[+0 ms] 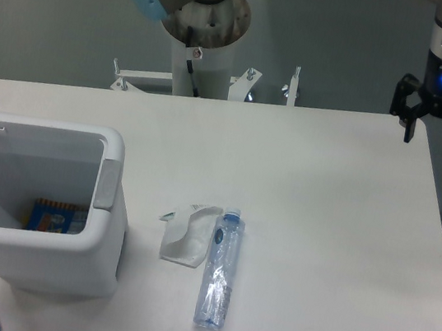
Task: Place the trash in the trash can
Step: 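Move the gripper from its raised pose toward the white tissue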
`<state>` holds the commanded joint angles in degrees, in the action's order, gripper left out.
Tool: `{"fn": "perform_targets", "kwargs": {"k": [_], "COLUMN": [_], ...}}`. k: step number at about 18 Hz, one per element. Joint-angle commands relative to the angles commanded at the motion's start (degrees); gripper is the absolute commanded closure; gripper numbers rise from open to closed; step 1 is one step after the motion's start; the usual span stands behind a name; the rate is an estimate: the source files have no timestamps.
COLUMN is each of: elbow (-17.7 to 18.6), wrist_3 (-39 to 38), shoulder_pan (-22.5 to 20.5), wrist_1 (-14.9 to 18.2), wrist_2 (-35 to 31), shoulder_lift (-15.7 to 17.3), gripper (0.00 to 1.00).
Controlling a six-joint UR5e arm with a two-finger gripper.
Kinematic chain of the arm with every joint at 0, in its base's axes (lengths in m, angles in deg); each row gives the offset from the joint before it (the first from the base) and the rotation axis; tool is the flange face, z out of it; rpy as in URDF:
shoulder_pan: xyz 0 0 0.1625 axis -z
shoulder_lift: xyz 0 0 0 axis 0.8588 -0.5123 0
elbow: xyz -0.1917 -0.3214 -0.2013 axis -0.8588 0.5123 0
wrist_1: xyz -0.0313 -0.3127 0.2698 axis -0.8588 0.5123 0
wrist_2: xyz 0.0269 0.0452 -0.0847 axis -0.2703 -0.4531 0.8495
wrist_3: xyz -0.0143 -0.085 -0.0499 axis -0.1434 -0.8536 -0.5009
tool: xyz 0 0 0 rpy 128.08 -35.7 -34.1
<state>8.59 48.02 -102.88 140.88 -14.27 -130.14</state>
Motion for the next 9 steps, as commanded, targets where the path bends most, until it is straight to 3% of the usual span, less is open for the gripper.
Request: {"fn": "perform_targets", "kwargs": {"k": [9], "elbow": [0.0], "wrist_3": [-3.1], "shoulder_pan": [0.3], "wrist_1": [0.0], "wrist_2": [1.6], "shoulder_lift": [0.3], "gripper": [0.00]}}
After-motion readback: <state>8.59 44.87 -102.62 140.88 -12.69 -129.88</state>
